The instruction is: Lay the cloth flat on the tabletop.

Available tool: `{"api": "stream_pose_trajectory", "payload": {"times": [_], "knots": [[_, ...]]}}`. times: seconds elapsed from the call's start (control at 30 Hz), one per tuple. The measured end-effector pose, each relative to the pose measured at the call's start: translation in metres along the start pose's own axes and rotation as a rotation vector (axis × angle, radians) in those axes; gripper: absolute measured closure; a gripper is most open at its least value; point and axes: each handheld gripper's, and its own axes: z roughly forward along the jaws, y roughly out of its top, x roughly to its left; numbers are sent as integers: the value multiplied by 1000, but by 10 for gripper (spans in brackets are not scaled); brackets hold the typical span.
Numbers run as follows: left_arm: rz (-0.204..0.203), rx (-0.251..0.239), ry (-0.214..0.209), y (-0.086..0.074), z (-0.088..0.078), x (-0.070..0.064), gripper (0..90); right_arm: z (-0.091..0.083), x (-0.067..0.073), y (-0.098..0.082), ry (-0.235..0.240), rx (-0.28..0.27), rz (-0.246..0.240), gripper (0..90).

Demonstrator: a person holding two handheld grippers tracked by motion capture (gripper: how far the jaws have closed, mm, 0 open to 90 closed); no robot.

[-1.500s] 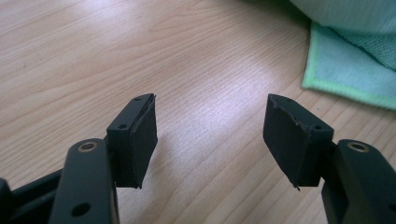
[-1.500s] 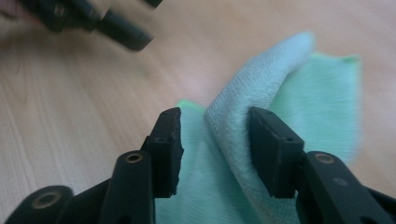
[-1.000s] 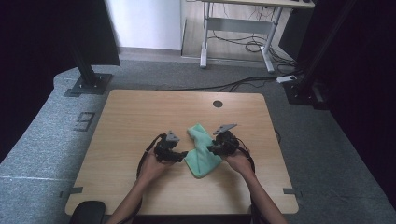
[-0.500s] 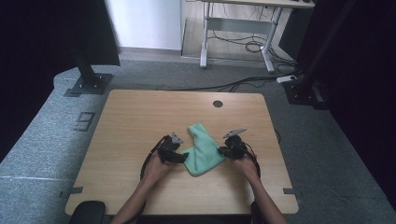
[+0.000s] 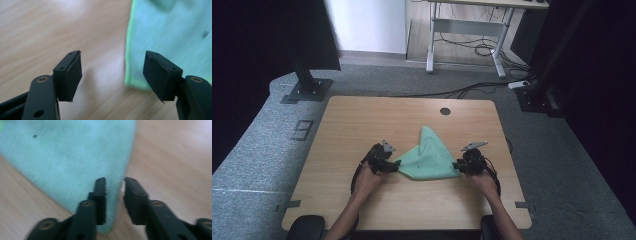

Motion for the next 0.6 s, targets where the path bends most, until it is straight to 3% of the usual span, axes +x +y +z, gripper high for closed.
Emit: {"api": "stream_pose_trajectory", "payload": {"times": [0.1, 0.23, 0.27, 0.37, 0.47, 0.6], "knots": [[11, -4, -14, 11, 7, -4, 299, 2, -1, 11, -18, -29, -4, 521], [15, 24, -16, 14, 24, -7, 294, 14, 1, 23, -10, -28, -7, 522], [28, 41, -6, 12, 26, -7, 294, 19, 1, 24, -10, -15, -6, 542], [3, 21, -8, 7, 25, -4, 292, 32, 2, 23, -3, 22, -11, 696], [13, 32, 34, 3, 19, 0, 293, 35, 3, 19, -1, 23, -1, 791], [-3, 55, 85, -6, 8, 7, 312, 27, 2, 15, 10, 24, 2, 812]]}}
